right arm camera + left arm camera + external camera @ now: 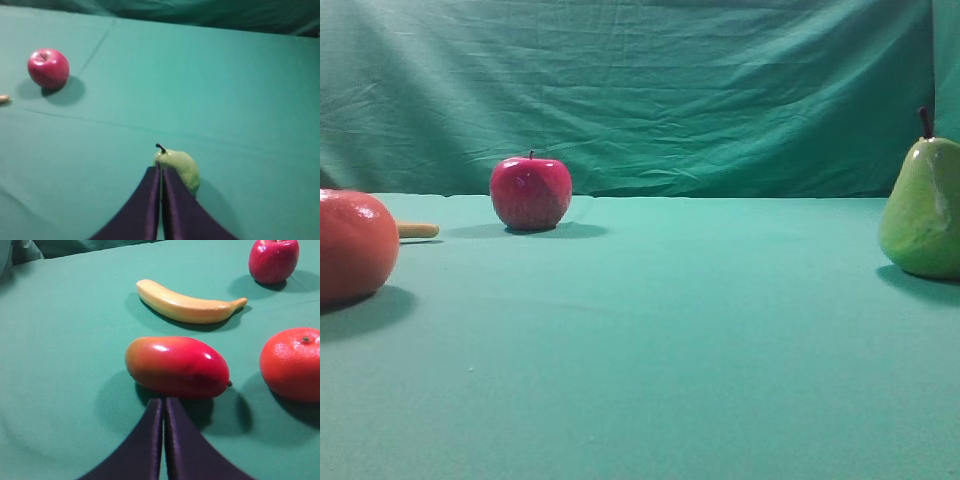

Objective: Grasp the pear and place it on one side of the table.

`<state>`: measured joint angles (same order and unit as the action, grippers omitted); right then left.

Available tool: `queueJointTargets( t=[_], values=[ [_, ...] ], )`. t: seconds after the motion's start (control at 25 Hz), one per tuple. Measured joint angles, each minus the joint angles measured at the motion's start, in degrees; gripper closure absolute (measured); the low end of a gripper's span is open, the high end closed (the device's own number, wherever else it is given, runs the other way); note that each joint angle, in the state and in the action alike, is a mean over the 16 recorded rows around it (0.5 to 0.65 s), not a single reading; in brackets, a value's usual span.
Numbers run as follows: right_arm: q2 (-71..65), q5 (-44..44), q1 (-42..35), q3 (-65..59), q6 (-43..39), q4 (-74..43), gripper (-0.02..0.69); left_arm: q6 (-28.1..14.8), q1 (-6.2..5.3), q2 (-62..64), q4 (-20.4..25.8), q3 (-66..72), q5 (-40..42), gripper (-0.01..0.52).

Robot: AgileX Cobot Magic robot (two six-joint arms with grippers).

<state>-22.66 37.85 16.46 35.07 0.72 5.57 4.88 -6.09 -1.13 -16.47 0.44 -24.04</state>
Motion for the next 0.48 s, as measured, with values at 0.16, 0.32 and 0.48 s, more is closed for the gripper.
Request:
queueJointTargets(
  t=[0.16, 0.32, 0.48],
  values=[
    [2.4, 0.1, -0.6, -0.5, -0.1, -2.1, 0.665, 0.0, 0.00, 0.0, 0.0, 0.0, 0.0, 0.514],
    [4.5, -0.7, -2.2, -2.9, -0.1, -5.1, 0.665, 0.0, 0.00, 0.0, 0.0, 0.0, 0.0, 0.514],
    [8.0, -2.9, -4.3, -7.9, 0.1, -7.4, 0.665, 0.0, 0.00, 0.0, 0.0, 0.0, 0.0, 0.514]
  ],
)
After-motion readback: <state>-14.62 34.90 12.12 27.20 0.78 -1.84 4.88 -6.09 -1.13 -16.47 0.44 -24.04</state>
